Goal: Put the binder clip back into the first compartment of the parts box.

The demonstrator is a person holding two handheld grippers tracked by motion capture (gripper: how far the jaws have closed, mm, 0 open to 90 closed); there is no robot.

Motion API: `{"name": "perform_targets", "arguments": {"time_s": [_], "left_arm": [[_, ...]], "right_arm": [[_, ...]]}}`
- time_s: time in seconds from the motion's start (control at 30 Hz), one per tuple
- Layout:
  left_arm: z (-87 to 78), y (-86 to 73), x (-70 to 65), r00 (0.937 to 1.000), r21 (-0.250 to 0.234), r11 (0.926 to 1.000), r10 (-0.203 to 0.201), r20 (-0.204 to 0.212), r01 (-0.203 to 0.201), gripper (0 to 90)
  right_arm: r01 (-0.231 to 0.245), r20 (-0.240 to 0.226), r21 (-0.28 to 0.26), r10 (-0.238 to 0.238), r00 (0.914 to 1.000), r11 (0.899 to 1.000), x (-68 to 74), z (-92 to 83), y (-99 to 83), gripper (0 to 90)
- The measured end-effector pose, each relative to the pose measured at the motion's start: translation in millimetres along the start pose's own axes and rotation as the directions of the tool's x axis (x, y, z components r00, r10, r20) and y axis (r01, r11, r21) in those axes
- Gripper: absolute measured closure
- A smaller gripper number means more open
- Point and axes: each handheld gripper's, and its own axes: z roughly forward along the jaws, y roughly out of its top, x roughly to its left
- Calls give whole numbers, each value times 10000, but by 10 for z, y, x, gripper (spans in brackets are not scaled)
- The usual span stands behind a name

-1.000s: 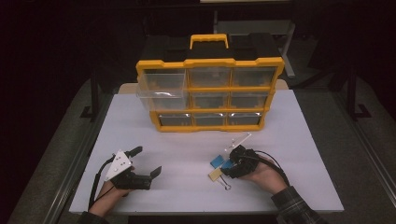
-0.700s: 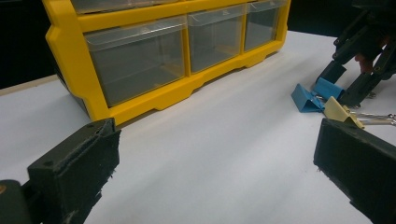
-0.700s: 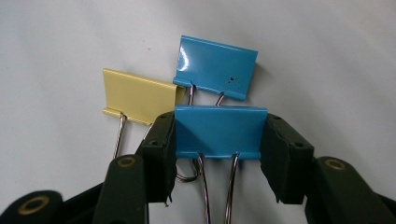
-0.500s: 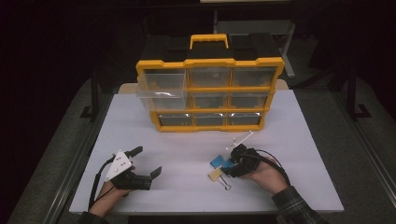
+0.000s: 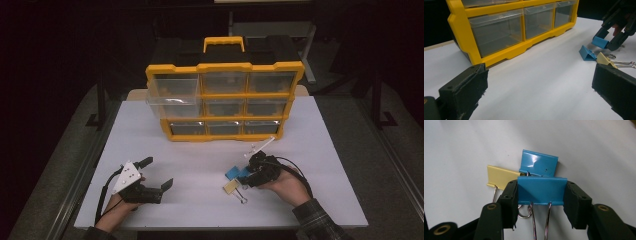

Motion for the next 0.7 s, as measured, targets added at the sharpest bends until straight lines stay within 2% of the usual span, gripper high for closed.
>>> {"name": "perform_targets", "arguments": {"time_s": [0.43,0.5,0.7], "left_arm": [[4,-3,2,9998,-155,9997,-193,-28,193,1],[5,-3,1,9998,-149,9997,-193,-27,193,2],[5,-3,3,9998,-132,9998,-180,-28,180,1]], "right_arm": [[144,-280,-251,-151,9995,9996,-32,-132,134,490],[281,-265,-284,-289,9992,9992,-38,-156,163,490],[283,-419,-435,-302,9987,9987,-26,-217,221,490]]}}
